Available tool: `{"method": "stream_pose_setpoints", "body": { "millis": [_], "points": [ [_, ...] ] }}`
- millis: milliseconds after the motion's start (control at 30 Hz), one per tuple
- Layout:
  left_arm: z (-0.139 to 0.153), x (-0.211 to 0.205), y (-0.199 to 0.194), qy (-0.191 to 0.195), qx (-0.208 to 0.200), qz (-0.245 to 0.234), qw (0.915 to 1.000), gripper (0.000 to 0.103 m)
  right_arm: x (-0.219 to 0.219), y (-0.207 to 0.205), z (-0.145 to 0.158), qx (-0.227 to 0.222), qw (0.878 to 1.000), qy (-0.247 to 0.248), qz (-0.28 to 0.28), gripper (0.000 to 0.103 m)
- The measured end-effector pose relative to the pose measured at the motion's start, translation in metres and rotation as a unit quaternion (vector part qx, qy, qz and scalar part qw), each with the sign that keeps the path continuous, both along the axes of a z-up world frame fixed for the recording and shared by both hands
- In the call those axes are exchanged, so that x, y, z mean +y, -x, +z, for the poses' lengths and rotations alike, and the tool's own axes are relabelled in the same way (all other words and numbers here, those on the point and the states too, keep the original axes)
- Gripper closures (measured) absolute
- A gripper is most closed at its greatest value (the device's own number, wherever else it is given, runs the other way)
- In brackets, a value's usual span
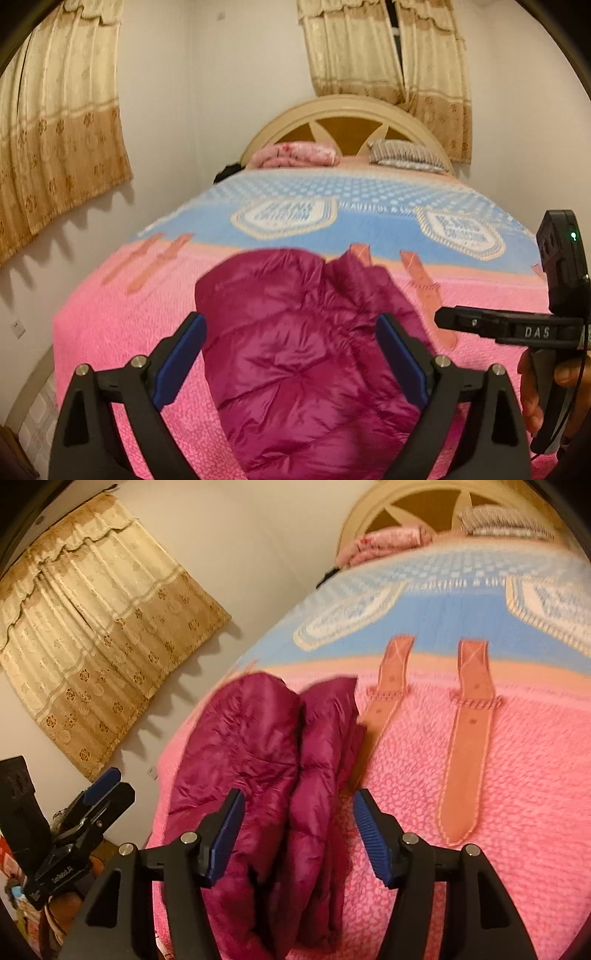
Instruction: Fold large clothes
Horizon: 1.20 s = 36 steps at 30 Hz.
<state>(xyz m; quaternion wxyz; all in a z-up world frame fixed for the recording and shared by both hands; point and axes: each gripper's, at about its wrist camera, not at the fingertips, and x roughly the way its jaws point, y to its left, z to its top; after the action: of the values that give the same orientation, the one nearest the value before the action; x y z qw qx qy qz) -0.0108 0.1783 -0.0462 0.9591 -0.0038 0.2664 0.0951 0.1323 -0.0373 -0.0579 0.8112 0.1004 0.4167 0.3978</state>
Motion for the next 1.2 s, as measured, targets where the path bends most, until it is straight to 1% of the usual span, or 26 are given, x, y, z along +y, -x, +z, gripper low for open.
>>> {"method": "stream_pose_setpoints", "body": {
  "millis": [67,133,300,433,733,1200],
  "points": [
    [0.01,-0.002,0.005,-0.001,-0.015,-0.001,0.9999,0.002,-0.004,0.011,0.014,-0.025,1.0,0.004,-0.005,0.04],
    [0.018,-0.006,0.01,-0.002,-0.027,-0.003,0.9996,0.002,-0.009,0.025,0.028,-0.055,0.998,0.008,-0.012,0.04],
    [0.03,-0.018,0.017,-0.006,-0.045,-0.009,0.9989,0.002,-0.016,0.045,0.05,-0.092,0.996,0.006,-0.015,0.039],
    [0.033,-0.022,0.02,-0.01,-0.051,-0.01,0.9986,0.002,-0.018,0.053,0.059,-0.1,0.995,0.005,-0.016,0.039],
    [0.033,-0.028,0.024,-0.009,-0.054,-0.013,0.9984,0.001,-0.028,0.059,0.068,-0.113,0.993,-0.001,-0.028,0.038],
    [0.035,-0.032,0.026,-0.01,-0.06,-0.015,0.998,0.001,-0.033,0.061,0.068,-0.113,0.993,-0.004,-0.034,0.037]
  ]
}}
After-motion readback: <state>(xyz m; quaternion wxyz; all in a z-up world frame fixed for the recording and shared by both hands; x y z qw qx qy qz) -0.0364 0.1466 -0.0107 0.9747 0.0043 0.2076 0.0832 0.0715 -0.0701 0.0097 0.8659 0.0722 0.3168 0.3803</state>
